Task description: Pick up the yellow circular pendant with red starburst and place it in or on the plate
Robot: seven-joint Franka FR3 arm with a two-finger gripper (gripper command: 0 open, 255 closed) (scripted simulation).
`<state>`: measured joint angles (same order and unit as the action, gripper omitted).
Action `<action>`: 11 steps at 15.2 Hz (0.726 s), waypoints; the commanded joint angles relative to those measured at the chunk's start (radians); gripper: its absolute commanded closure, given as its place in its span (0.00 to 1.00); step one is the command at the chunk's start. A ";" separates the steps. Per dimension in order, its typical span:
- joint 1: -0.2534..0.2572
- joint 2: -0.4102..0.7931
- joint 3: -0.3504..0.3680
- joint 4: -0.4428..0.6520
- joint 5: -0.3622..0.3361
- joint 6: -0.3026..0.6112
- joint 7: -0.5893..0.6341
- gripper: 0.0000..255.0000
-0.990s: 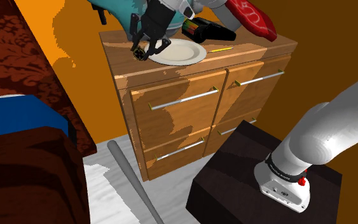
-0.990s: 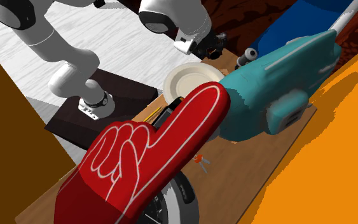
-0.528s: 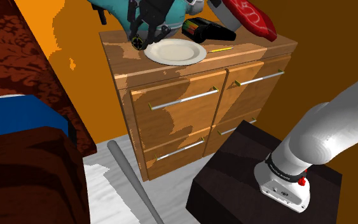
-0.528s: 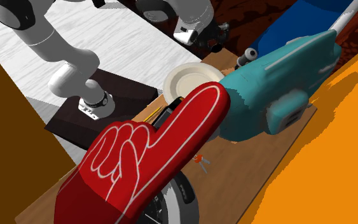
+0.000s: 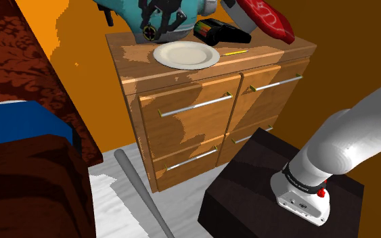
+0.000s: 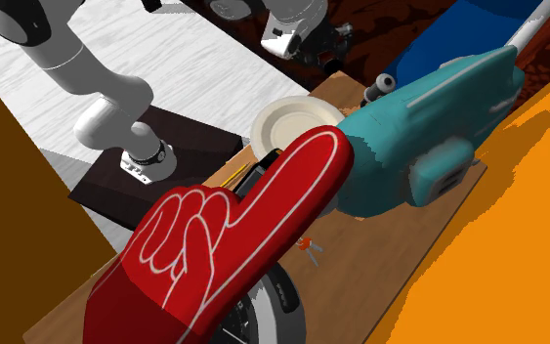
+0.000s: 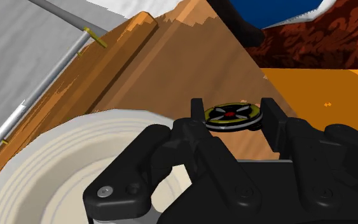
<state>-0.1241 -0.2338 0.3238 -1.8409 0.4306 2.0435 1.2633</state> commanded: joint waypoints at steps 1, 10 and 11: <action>-0.013 -0.025 -0.036 -0.017 0.018 -0.027 -0.048 1.00; -0.076 -0.107 -0.209 -0.072 0.059 -0.152 -0.261 1.00; -0.075 -0.110 -0.209 -0.088 0.061 -0.140 -0.266 1.00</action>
<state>-0.1957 -0.3332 0.1265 -1.9163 0.4886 1.9087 1.0136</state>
